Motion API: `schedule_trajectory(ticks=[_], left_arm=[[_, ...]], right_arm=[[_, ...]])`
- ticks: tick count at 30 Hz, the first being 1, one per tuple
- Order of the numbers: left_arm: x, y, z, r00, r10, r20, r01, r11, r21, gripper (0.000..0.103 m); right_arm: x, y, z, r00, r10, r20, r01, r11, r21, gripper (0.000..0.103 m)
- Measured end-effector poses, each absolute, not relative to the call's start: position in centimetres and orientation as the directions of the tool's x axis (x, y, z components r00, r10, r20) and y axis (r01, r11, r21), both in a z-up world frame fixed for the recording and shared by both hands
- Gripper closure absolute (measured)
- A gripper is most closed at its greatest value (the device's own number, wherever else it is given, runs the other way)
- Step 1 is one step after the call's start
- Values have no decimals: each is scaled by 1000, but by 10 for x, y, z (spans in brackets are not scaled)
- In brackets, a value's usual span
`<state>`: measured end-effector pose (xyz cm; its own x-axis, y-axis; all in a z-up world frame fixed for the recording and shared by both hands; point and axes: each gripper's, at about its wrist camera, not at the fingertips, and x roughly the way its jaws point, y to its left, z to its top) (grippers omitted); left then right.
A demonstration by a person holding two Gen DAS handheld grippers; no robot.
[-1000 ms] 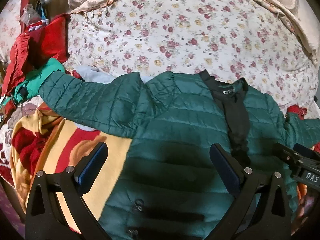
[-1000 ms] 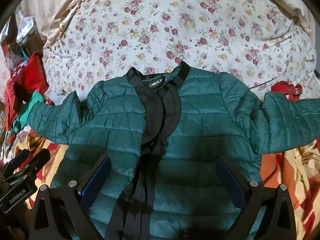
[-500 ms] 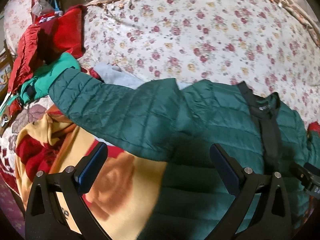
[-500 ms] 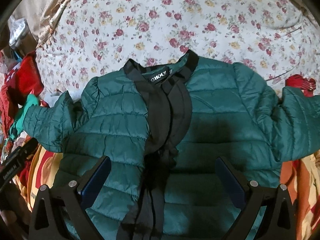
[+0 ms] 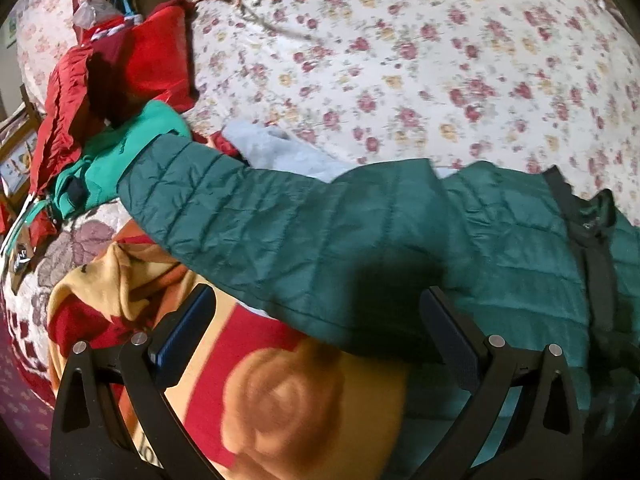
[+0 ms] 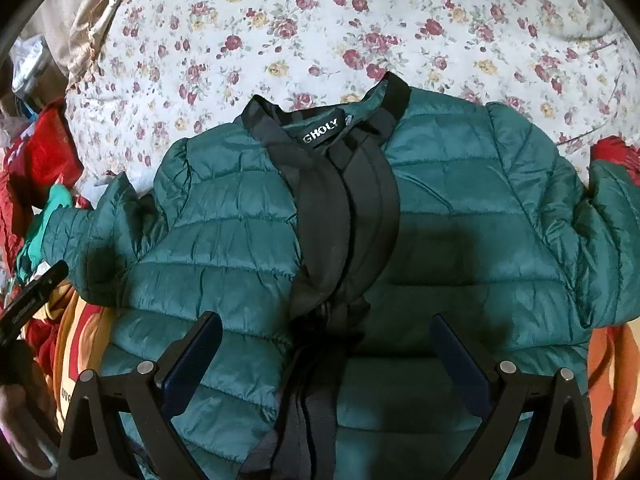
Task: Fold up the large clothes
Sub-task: 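Move the left gripper to the sleeve nearest it and grasp the cuff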
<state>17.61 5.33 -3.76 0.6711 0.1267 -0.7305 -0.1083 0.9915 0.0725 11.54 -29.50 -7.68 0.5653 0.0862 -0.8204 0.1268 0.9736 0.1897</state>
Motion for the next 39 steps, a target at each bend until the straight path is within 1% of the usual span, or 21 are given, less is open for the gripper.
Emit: schedule_trajectory(ticks=[5, 11, 20, 21, 22, 23, 27, 28, 31, 33, 34, 35, 36, 38, 39], left_arm=[[193, 84, -45, 637, 176, -751, -163, 982, 92, 1], [219, 131, -48, 602, 183, -777, -209, 975, 68, 1], [256, 218, -39, 592, 199, -781, -365, 930, -40, 1], [260, 228, -40, 592, 197, -782, -384, 921, -58, 2], [265, 236, -41, 592, 199, -781, -399, 914, -70, 6], [269, 242, -41, 591, 205, -780, -409, 910, -71, 8], [288, 264, -48, 572, 223, -789, -450, 890, -75, 9], [292, 268, -51, 565, 220, -795, -457, 886, -79, 11], [305, 278, -62, 530, 201, -824, -472, 877, -90, 21], [307, 277, -60, 557, 210, -804, -466, 880, -93, 23], [307, 275, -58, 578, 192, -793, -445, 889, -109, 41], [310, 274, -59, 578, 166, -799, -425, 897, -121, 67], [311, 274, -61, 565, 154, -810, -420, 899, -123, 76], [308, 275, -60, 574, 125, -809, -412, 898, -154, 89], [307, 275, -58, 583, 111, -805, -402, 900, -167, 90]], right_arm=[[115, -294, -80, 557, 99, -825, 119, 973, 197, 0], [111, -292, -82, 546, 109, -831, 107, 974, 198, 0], [105, -288, -83, 535, 127, -835, 101, 972, 212, 0], [104, -286, -83, 534, 128, -836, 96, 973, 210, 0], [104, -283, -83, 533, 127, -836, 89, 975, 205, 0], [104, -281, -82, 534, 125, -836, 83, 976, 199, 0], [103, -276, -80, 535, 118, -836, 66, 981, 180, 0], [103, -275, -80, 535, 119, -837, 65, 981, 181, 0], [105, -276, -81, 530, 119, -840, 70, 981, 183, 0], [106, -275, -84, 523, 117, -844, 72, 981, 180, 0], [107, -275, -85, 519, 117, -847, 72, 981, 180, 0], [108, -274, -86, 517, 117, -848, 73, 981, 180, 0], [108, -274, -87, 515, 117, -849, 73, 981, 180, 0], [108, -272, -88, 513, 120, -850, 70, 981, 181, 0], [108, -272, -88, 515, 121, -849, 69, 981, 182, 0]])
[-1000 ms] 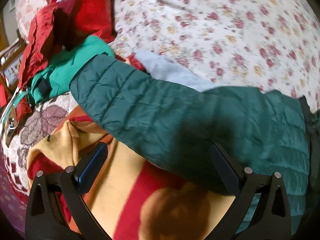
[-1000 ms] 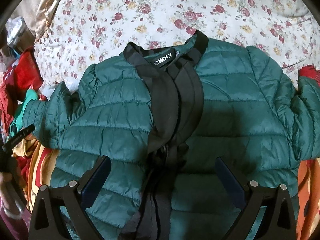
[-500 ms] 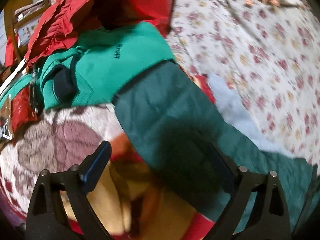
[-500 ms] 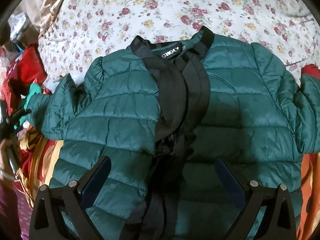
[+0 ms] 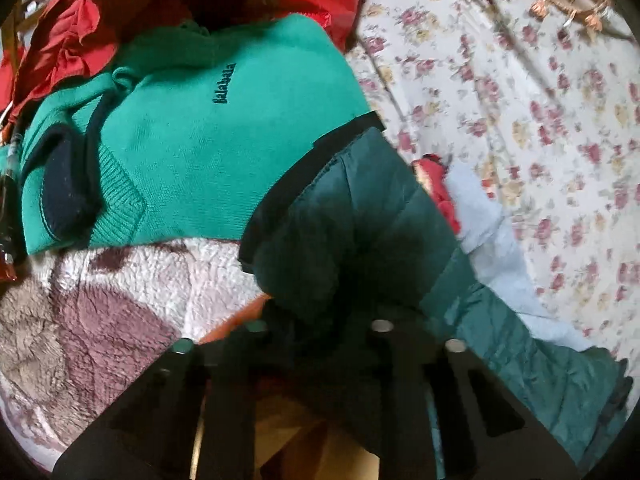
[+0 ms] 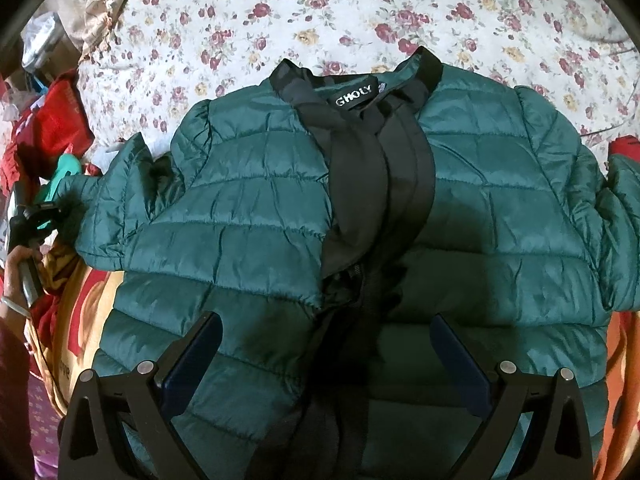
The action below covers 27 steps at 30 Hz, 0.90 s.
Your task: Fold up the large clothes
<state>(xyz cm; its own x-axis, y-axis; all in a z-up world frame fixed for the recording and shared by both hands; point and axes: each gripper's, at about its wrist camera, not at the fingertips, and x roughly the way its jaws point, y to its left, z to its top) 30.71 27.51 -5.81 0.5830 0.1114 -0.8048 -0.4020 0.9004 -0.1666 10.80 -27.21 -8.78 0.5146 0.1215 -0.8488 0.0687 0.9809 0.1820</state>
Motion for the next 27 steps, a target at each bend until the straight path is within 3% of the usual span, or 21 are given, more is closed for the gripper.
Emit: schedule_trajectory(ticks=[10, 27], left_arm=[[247, 216, 2, 701, 22, -713, -243, 947, -209, 93], [171, 25, 44, 740, -71, -668, 51, 997, -49, 93]], right_arm=[[100, -279, -71, 554, 114, -825, 67, 981, 181, 0], [68, -329, -62, 571, 40, -820, 136, 981, 142, 0]])
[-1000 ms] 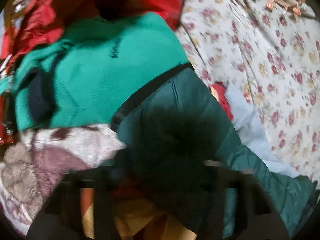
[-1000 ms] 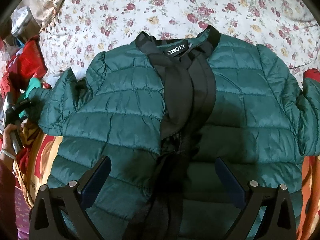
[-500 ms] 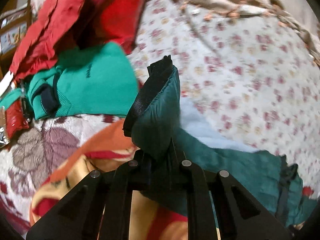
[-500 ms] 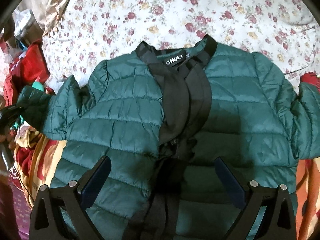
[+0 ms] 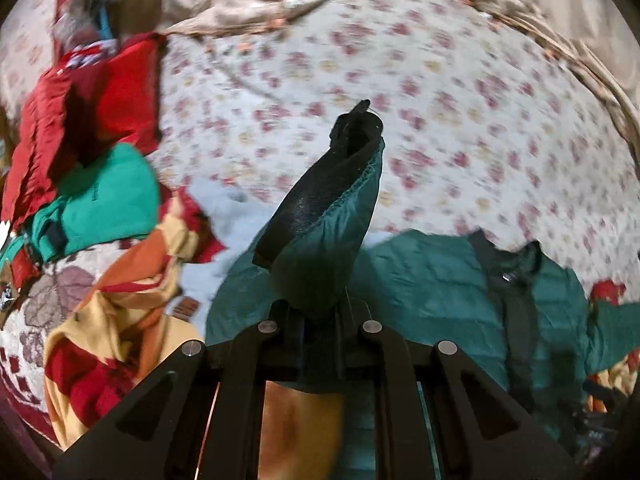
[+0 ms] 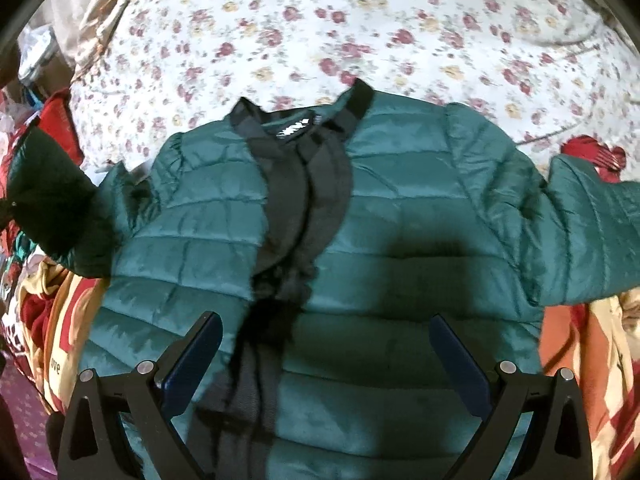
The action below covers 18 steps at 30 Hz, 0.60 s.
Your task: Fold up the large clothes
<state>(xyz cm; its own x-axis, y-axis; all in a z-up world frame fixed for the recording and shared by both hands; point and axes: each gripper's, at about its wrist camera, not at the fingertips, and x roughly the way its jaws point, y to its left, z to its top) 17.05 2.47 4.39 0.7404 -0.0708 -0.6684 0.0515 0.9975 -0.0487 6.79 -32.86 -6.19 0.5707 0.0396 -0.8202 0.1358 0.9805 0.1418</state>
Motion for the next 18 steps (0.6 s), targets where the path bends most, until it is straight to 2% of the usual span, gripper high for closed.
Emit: schedule_trajectory(ticks=[18], left_arm=[[138, -138, 37, 694, -218, -686, 285, 958, -17, 93]], right_arm=[[38, -380, -52, 604, 11, -797, 205, 964, 169, 0]])
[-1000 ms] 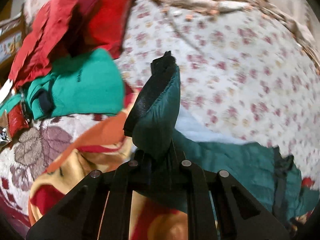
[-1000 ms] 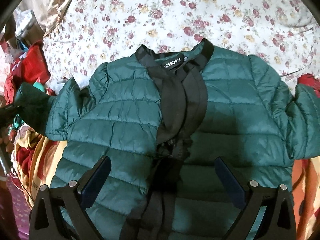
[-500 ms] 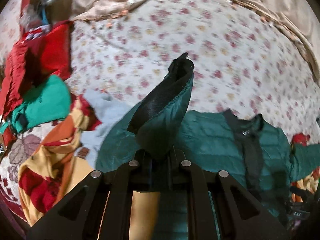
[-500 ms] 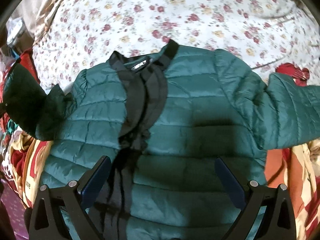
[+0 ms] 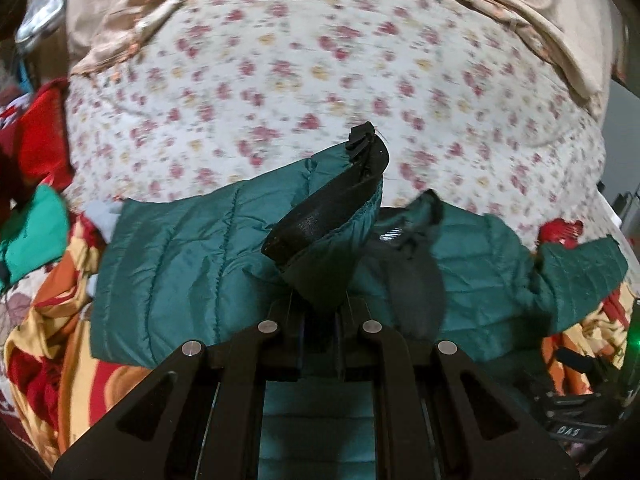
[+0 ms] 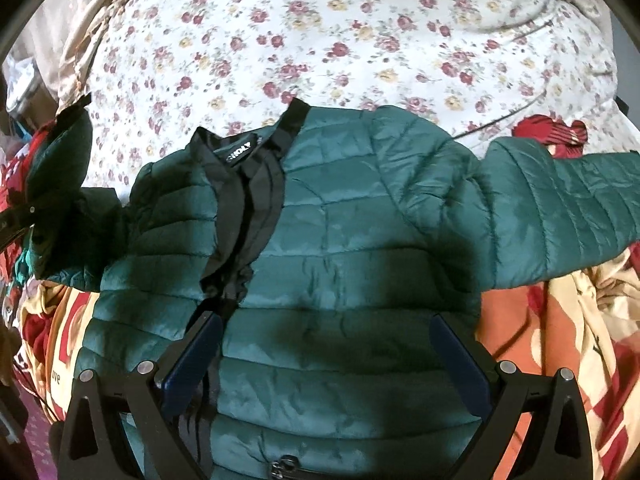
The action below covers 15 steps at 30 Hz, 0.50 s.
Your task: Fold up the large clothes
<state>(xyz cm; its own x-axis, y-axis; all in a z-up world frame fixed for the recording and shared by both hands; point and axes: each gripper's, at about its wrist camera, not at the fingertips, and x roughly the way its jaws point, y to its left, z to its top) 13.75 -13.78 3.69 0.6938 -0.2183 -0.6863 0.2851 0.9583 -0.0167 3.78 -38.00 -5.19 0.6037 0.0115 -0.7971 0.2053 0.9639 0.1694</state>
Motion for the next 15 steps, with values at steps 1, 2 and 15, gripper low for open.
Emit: schedule_trajectory(ticks=[1, 2, 15], left_arm=[[137, -146, 36, 690, -225, -688, 296, 955, -16, 93], [136, -154, 35, 685, -233, -690, 308, 951, -15, 93], [131, -247, 5, 574, -350, -740, 445, 892, -77, 93]], right_arm=[[37, -382, -52, 604, 14, -797, 207, 963, 174, 0], [35, -384, -52, 605, 16, -796, 208, 962, 178, 0], [25, -405, -57, 593, -19, -805, 234, 961, 150, 0]])
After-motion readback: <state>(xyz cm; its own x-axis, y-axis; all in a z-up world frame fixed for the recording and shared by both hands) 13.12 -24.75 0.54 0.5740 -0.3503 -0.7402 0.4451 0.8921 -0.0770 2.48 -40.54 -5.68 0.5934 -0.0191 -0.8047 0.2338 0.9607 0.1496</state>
